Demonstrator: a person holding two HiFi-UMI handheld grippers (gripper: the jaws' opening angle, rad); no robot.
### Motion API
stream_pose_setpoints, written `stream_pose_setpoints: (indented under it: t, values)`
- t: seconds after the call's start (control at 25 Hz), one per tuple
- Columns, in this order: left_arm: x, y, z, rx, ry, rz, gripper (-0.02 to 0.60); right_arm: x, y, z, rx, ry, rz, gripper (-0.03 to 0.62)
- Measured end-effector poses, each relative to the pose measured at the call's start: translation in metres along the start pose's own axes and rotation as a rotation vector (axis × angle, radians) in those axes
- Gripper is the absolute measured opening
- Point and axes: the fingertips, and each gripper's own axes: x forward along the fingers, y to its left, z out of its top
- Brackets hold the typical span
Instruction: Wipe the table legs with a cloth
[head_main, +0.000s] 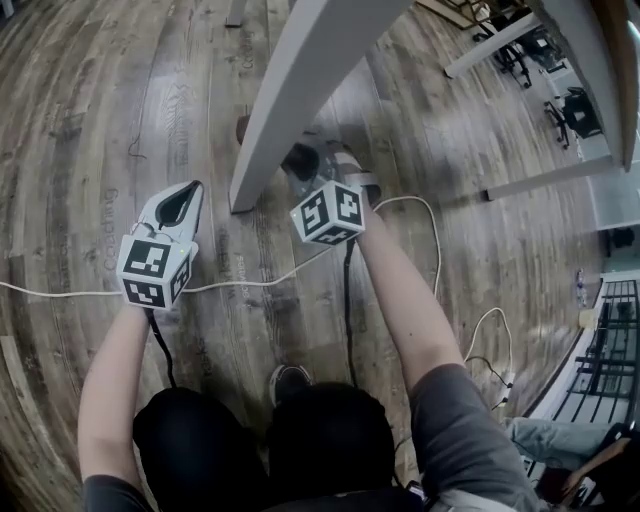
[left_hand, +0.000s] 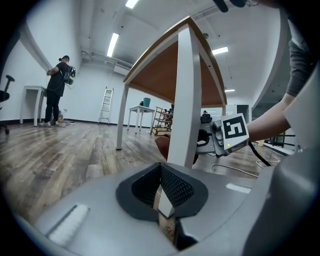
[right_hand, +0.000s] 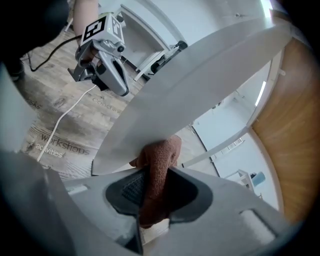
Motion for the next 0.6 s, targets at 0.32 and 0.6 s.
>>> stream_pose_setpoints:
  t: [0.32,0.6]
  values:
    - [0.004,0.005,-0.039,0.007,0.058,0.009,0.02,0.04,0.066,-0.035,0.046,0.074,0.118,0.091]
    - [0.013,0.004,-0.06,-0.021,0.093,0.005,0.025,0.059,0.103,-0.055,0.01,0.126,0.211,0.091]
